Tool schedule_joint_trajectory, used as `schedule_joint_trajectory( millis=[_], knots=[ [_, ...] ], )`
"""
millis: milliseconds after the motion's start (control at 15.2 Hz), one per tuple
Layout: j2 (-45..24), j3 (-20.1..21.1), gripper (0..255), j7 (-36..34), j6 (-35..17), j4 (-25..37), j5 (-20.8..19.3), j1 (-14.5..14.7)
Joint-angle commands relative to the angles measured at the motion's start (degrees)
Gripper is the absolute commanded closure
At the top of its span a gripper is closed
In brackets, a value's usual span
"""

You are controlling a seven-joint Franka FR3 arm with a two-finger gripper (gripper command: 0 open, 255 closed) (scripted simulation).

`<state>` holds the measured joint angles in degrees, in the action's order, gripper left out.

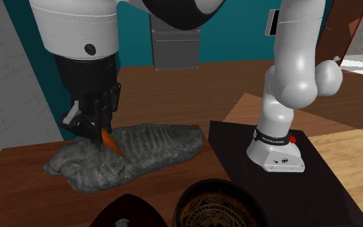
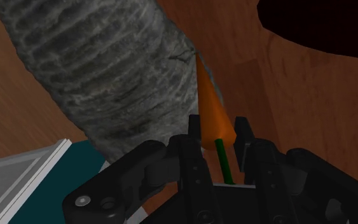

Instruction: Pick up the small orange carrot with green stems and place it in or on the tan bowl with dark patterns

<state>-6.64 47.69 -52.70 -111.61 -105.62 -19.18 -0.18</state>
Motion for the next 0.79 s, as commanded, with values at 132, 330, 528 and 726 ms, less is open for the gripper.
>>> schedule_joint_trajectory(
  millis=[132, 330, 528, 726],
  knots=[
    [0.81, 0.09, 255, 1.18, 2.52, 2.16, 0.96, -0.18],
    [2.98, 0.53, 255, 1.4, 3.07, 1.28, 2.68, -0.25],
    [8.98, 1.42, 255, 1.37, 2.57, -3.16, 7.34, 0.1],
    [14.69, 1.74, 255, 1.31, 2.71, -6.86, 11.89, 1.46]
  ],
)
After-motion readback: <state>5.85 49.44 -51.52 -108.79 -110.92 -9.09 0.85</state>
